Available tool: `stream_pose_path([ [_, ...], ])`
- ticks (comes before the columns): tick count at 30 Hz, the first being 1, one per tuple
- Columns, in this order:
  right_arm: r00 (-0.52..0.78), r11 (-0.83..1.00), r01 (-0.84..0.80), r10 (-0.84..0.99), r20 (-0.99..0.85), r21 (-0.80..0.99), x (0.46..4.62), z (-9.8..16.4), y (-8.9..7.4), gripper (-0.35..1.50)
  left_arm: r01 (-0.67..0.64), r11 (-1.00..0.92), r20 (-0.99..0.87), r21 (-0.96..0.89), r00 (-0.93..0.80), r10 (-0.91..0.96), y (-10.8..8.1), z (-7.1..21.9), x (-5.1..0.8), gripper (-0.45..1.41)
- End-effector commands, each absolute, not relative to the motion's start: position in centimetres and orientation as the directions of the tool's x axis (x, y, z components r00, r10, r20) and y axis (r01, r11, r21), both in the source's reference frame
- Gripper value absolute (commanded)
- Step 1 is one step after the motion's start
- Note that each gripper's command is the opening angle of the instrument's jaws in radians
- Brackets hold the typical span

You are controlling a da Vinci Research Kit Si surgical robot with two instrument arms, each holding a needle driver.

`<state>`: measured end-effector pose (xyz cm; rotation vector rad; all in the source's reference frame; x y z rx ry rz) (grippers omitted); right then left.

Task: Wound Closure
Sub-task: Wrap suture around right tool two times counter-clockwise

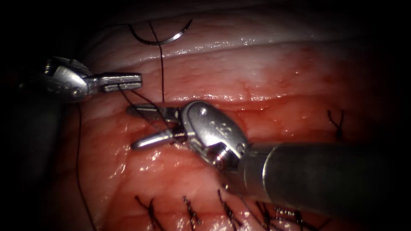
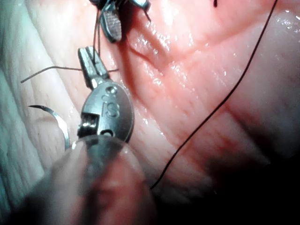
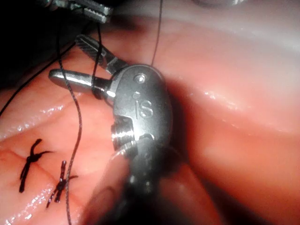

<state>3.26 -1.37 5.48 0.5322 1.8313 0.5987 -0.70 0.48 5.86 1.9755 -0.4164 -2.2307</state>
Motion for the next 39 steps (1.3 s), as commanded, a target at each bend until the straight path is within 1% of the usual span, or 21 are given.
stream_pose_path([
  [1,-0.335,0.767,0.055,0.617,-0.712,0.639,3.27,5.52,-1.28,0.54,-0.082,-0.953,-0.951,0.291,-0.129,-0.279,0.42,5.93,-0.73,-0.45],
  [3,-0.343,0.765,0.05,0.617,-0.708,0.643,3.25,5.52,-1.25,0.52,-0.082,-0.954,-0.952,0.289,-0.128,-0.278,0.37,5.93,-0.72,-0.45],
  [4,-0.363,0.751,0.054,0.629,-0.688,0.658,3.22,5.52,-1.23,0.44,-0.08,-0.952,-0.951,0.294,-0.128,-0.283,0.32,5.95,-0.72,-0.45],
  [5,-0.383,0.738,0.06,0.639,-0.667,0.672,3.2,5.51,-1.21,0.4,-0.08,-0.951,-0.949,0.298,-0.128,-0.287,0.29,5.95,-0.71,-0.45],
  [6,-0.417,0.724,0.062,0.644,-0.642,0.687,3.15,5.5,-1.16,0.29,-0.08,-0.951,-0.949,0.298,-0.129,-0.287,0.18,5.99,-0.7,-0.45],
  [10,-0.434,0.702,-0.003,0.641,-0.633,0.713,3.13,5.49,-1.09,0.3,-0.084,-0.95,-0.948,0.3,-0.138,-0.287,0.05,6.02,-0.72,-0.45],
  [11,-0.441,0.694,-0.013,0.642,-0.627,0.72,3.13,5.49,-1.07,0.37,-0.089,-0.95,-0.949,0.298,-0.138,-0.285,0.01,6.02,-0.74,-0.45],
  [13,-0.446,0.685,-0.017,0.646,-0.619,0.728,3.14,5.48,-1.07,0.4,-0.087,-0.95,-0.948,0.3,-0.141,-0.287,-0.01,6.03,-0.76,-0.45],
  [14,-0.449,0.674,-0.014,0.656,-0.607,0.739,3.15,5.48,-1.09,0.4,-0.089,-0.949,-0.947,0.302,-0.143,-0.288,-0.03,6.03,-0.78,-0.45],
  [15,-0.445,0.644,0.006,0.687,-0.574,0.765,3.17,5.47,-1.13,0.3,-0.085,-0.949,-0.945,0.304,-0.151,-0.289,-0.06,6.03,-0.85,-0.45],
  [16,-0.445,0.64,0.008,0.69,-0.57,0.768,3.18,5.46,-1.14,0.29,-0.085,-0.949,-0.945,0.305,-0.155,-0.29,-0.07,6.03,-0.88,-0.45],
  [20,-0.445,0.612,0.016,0.712,-0.543,0.79,3.24,5.45,-1.2,0.4,-0.082,-0.948,-0.942,0.307,-0.171,-0.29,-0.11,6.02,-1.04,-0.45],
  [21,-0.449,0.584,-0.023,0.719,-0.53,0.811,3.29,5.45,-1.22,0.69,-0.077,-0.949,-0.94,0.307,-0.182,-0.29,-0.14,6.01,-1.13,-0.45],
  [23,-0.453,0.569,-0.05,0.72,-0.526,0.821,3.32,5.44,-1.23,0.86,-0.075,-0.948,-0.938,0.308,-0.188,-0.29,-0.17,5.98,-1.2,-0.45],
  [24,-0.453,0.569,-0.05,0.72,-0.526,0.821,3.32,5.44,-1.23,0.86,-0.075,-0.948,-0.938,0.308,-0.188,-0.29,-0.17,5.98,-1.2,-0.45],
  [26,-0.461,0.54,-0.094,0.721,-0.517,0.837,3.35,5.43,-1.22,1.11,-0.079,-0.948,-0.935,0.308,-0.211,-0.286,-0.21,5.93,-1.25,-0.45],
  [31,-0.469,0.5,-0.174,0.715,-0.518,0.848,3.33,5.43,-1.2,1.13,-0.102,-0.945,-0.922,0.31,-0.276,-0.273,-0.24,5.87,-1.26,-0.45],
  [35,-0.432,0.452,-0.335,0.706,-0.561,0.827,3.29,5.44,-1.2,1.13,-0.138,-0.913,-0.832,0.383,-0.48,-0.277,-0.35,5.81,-1.29,-0.45],
  [37,-0.426,0.43,-0.388,0.701,-0.572,0.815,3.25,5.44,-1.2,1.09,-0.146,-0.895,-0.786,0.422,-0.552,-0.28,-0.47,5.76,-1.31,-0.45],
  [38,-0.426,0.43,-0.388,0.701,-0.572,0.815,3.25,5.44,-1.2,1.09,-0.146,-0.895,-0.786,0.422,-0.552,-0.28,-0.47,5.76,-1.31,-0.45],
  [39,-0.412,0.407,-0.426,0.707,-0.574,0.808,3.22,5.44,-1.2,1.03,-0.152,-0.88,-0.763,0.45,-0.578,-0.291,-0.55,5.73,-1.32,-0.45],
])
